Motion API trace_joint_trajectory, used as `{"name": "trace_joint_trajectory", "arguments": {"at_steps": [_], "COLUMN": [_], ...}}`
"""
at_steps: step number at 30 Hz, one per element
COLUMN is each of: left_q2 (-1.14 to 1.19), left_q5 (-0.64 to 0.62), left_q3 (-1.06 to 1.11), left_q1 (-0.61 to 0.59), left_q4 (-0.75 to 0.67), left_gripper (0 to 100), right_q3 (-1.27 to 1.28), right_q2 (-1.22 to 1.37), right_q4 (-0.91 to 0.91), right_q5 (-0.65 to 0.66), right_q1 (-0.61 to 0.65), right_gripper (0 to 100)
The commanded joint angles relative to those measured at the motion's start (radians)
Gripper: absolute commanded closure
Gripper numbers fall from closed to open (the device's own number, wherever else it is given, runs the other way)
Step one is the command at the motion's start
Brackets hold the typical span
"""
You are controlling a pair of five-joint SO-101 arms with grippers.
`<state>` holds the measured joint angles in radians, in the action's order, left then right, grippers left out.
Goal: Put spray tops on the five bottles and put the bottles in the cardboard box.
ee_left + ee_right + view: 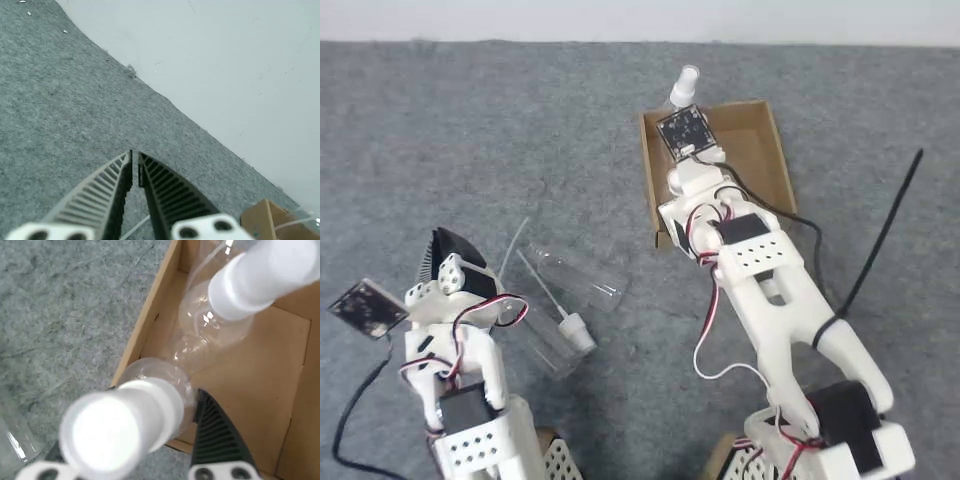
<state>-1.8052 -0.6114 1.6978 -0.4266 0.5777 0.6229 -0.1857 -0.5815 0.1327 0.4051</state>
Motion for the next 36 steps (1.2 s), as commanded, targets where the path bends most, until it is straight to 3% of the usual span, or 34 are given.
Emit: {"name": "trace_joint_trajectory", "arguments": {"at_steps": [1, 6, 12, 22, 29, 36], "left_q2": [-0.015, -0.015, -0.015, -0.015, -0.015, -0.015], "left_q5": [0.008, 0.008, 0.008, 0.008, 0.008, 0.008], "left_q3": [-0.013, -0.013, -0.013, -0.013, -0.013, -0.013], "left_q1": [-0.005, -0.005, -0.005, -0.006, -0.006, -0.006], "left_q4": [0.003, 0.003, 0.003, 0.005, 0.005, 0.005], "left_gripper": [99, 99, 99, 99, 99, 99], "right_q3": [-0.038, -0.038, -0.032, -0.021, -0.023, -0.023], "right_q2": [0.033, 0.035, 0.035, 0.035, 0.031, 0.025], "right_q4": [0.012, 0.01, 0.001, -0.001, -0.035, -0.035], "right_q5": [-0.011, -0.011, -0.011, -0.008, -0.006, -0.005], "right_q1": [0.005, 0.005, 0.004, 0.004, 0.005, 0.005], "right_gripper": [98.7, 98.0, 86.4, 85.0, 73.8, 73.1]}}
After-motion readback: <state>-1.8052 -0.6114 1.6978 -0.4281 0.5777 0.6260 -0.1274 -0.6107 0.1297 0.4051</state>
